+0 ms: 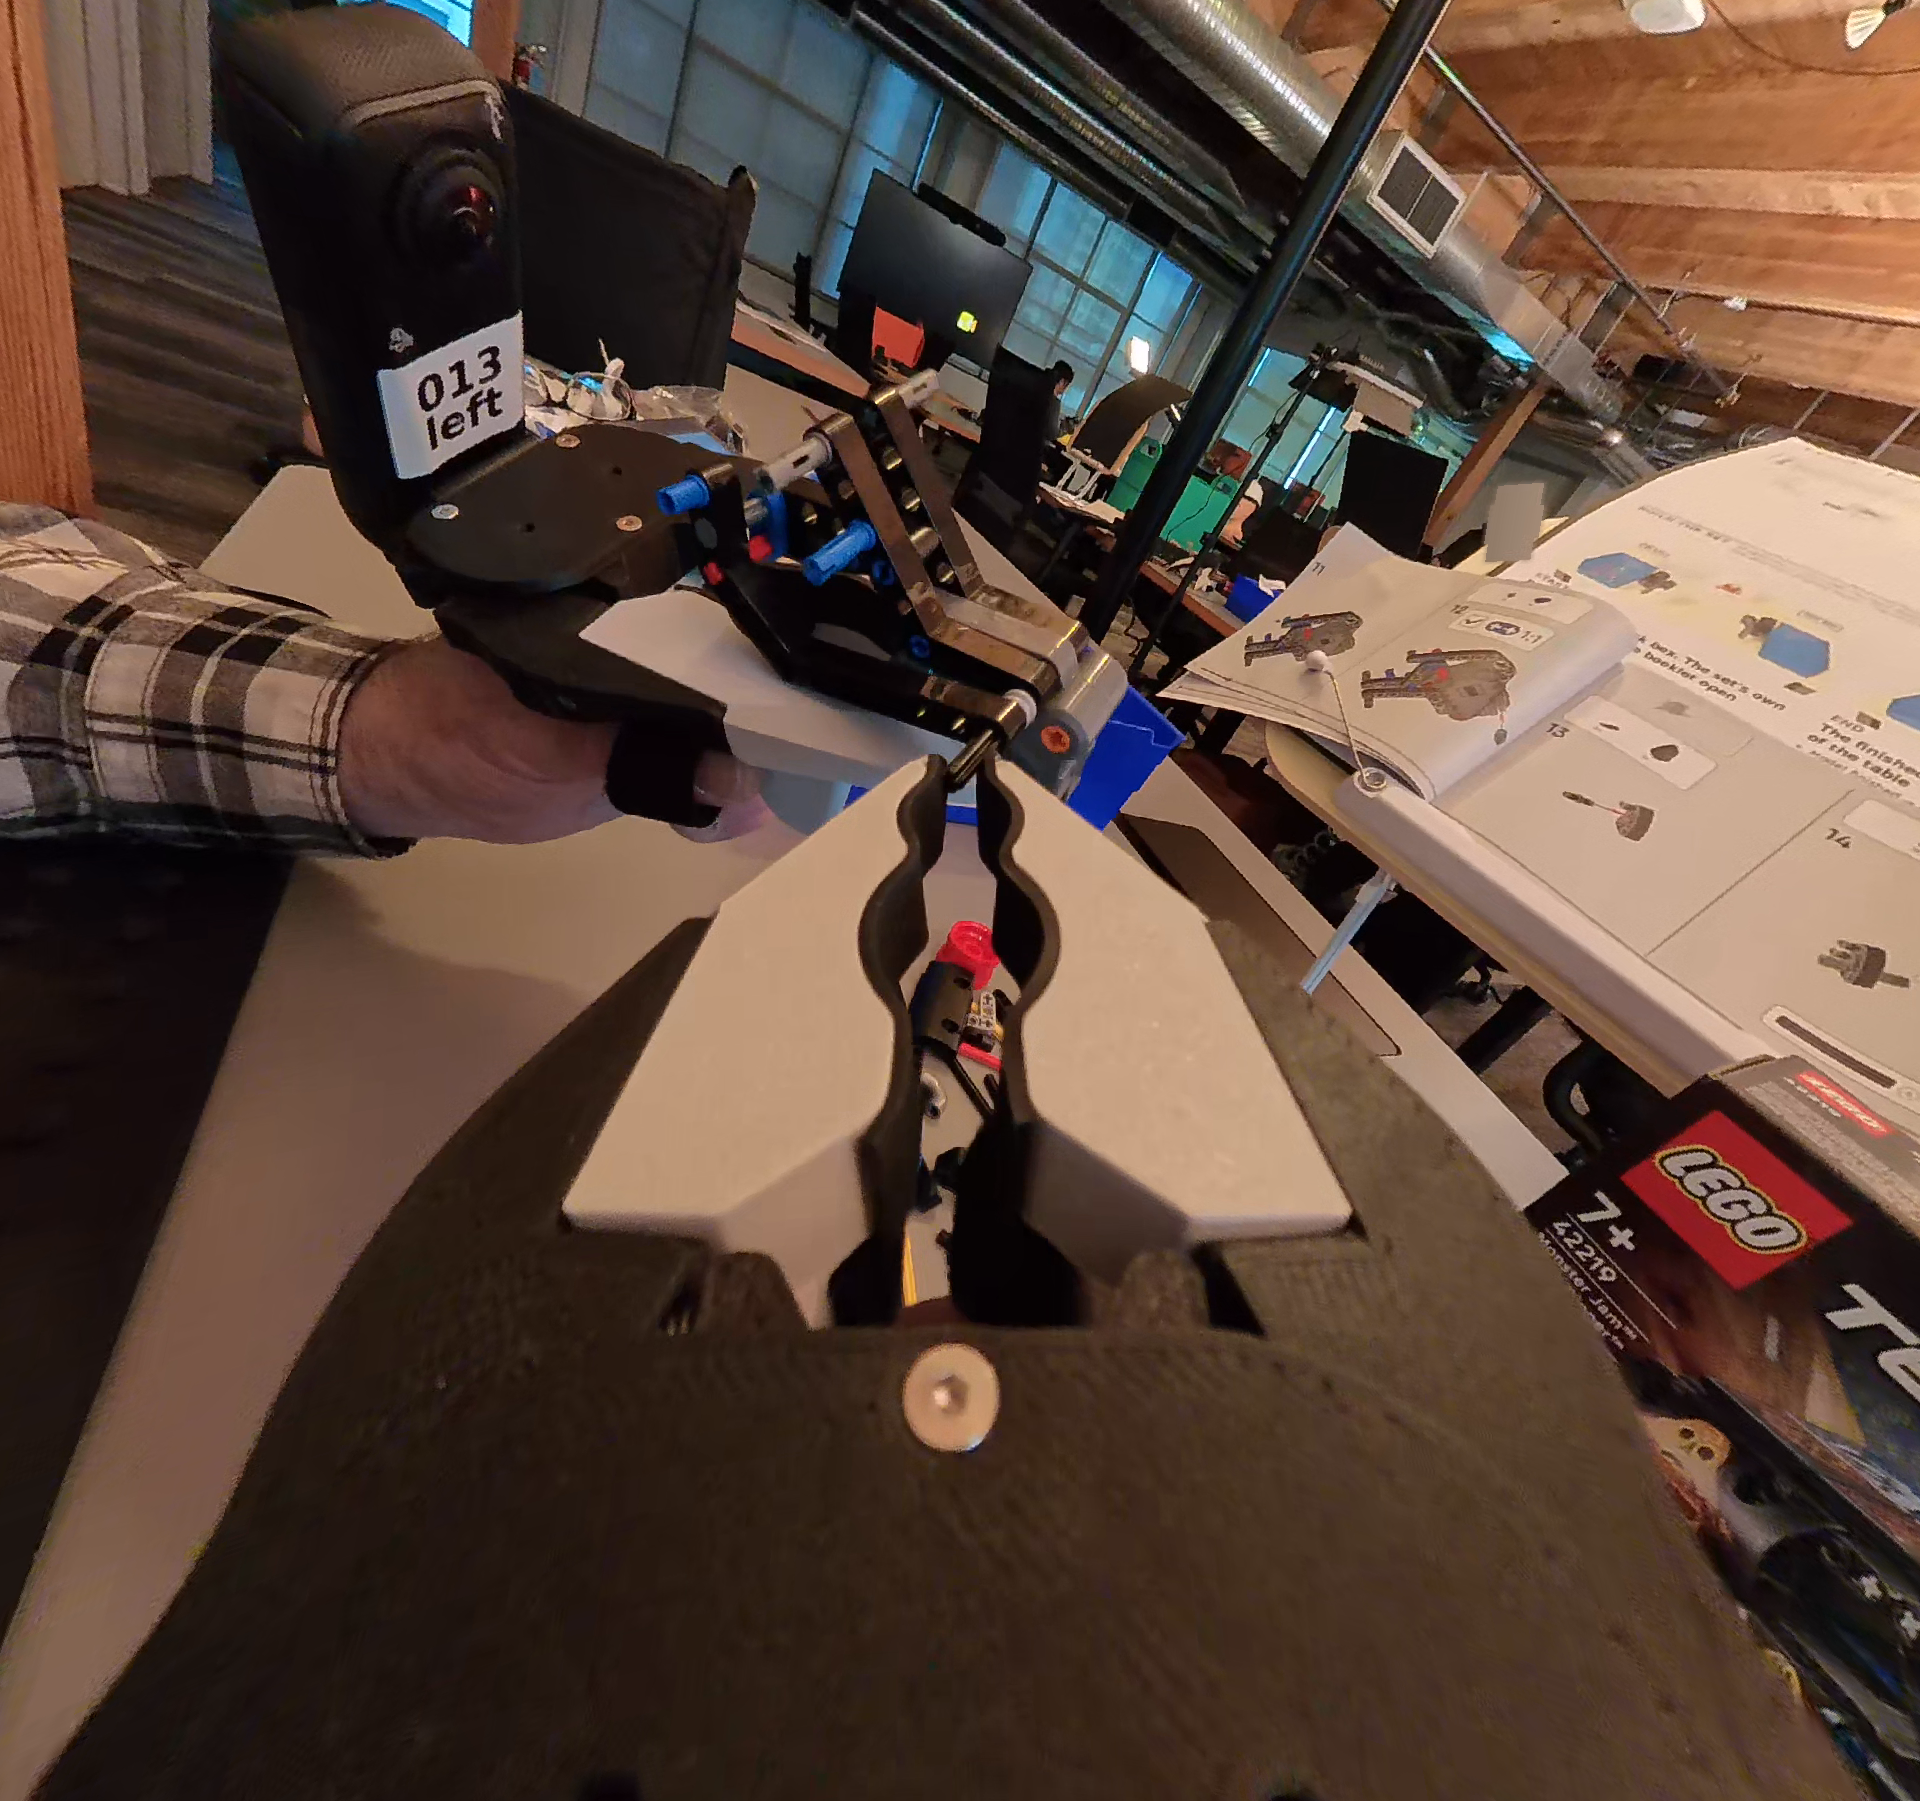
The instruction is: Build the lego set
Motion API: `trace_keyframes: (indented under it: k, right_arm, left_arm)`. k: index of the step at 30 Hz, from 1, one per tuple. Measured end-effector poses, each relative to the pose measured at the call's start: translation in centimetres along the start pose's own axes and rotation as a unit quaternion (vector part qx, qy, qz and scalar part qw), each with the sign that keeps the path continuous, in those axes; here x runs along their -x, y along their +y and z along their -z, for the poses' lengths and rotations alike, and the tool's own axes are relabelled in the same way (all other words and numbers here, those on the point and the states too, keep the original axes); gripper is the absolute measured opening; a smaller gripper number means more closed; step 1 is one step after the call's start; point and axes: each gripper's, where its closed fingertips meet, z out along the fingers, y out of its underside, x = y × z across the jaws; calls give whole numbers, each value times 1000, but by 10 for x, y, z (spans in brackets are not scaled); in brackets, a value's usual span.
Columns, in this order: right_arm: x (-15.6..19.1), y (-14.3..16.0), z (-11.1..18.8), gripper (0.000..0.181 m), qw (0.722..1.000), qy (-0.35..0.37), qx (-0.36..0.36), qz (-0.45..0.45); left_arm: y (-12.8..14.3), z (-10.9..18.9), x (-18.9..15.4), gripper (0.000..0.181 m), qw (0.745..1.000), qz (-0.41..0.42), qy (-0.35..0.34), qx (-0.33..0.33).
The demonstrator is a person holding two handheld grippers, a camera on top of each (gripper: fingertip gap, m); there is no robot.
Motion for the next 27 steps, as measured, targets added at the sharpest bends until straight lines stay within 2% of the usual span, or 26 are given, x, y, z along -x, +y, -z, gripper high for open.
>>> trace_keyframes:
  k: [16,27]
  right_arm:
    - [5,4,2,4,999,-23,20,24]
    - [7,12,5,3,997,-60,48,-4]
  left_arm:
    - [-2,3,-8,25,1000,0,23,13]
    - [4,6,-8,24,995,-89,14,45]
